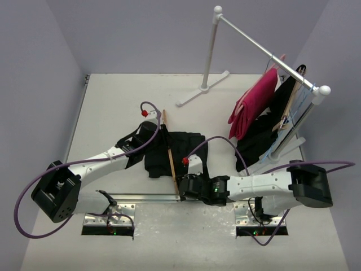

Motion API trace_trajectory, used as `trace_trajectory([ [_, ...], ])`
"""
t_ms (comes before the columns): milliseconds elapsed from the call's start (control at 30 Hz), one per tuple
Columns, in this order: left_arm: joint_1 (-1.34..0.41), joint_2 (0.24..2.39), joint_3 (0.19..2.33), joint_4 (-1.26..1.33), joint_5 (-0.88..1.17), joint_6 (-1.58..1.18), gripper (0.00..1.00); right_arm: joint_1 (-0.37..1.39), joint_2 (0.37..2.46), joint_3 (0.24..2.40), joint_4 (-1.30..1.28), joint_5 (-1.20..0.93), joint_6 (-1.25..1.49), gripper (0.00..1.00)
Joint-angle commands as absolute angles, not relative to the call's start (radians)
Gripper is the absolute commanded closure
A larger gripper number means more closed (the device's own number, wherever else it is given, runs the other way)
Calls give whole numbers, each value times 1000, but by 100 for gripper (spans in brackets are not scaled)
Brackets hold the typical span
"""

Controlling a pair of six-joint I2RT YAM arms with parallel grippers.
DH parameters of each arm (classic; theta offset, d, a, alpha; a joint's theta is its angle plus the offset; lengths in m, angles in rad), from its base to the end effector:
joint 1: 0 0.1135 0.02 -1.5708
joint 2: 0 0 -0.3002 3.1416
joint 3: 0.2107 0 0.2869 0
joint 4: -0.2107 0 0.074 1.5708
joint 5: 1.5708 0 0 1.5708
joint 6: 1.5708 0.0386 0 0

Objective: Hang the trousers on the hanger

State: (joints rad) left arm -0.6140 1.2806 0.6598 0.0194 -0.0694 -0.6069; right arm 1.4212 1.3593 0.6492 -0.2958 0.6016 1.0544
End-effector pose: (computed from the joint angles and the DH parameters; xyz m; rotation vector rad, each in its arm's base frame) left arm 0.2386 -0.1649 0.2231 -0.0329 2.2380 -0.6119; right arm 0.0612 0.2593 0.1802 -0.2224 2.3684 0.4095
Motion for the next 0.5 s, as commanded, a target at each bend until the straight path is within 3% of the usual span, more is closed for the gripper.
trace_trajectory([
  [0, -605, 1284, 629, -197, -127, -558, 100, 1388, 1276, 650, -336, 618, 1030, 2],
  [300, -601, 1261, 690, -371, -130, -572, 100, 1217, 1325, 839, -437, 546, 969, 3],
  [467, -602, 1225, 654, -309, -14, -578, 100, 1203, 1429, 971, -433, 555, 952, 3],
])
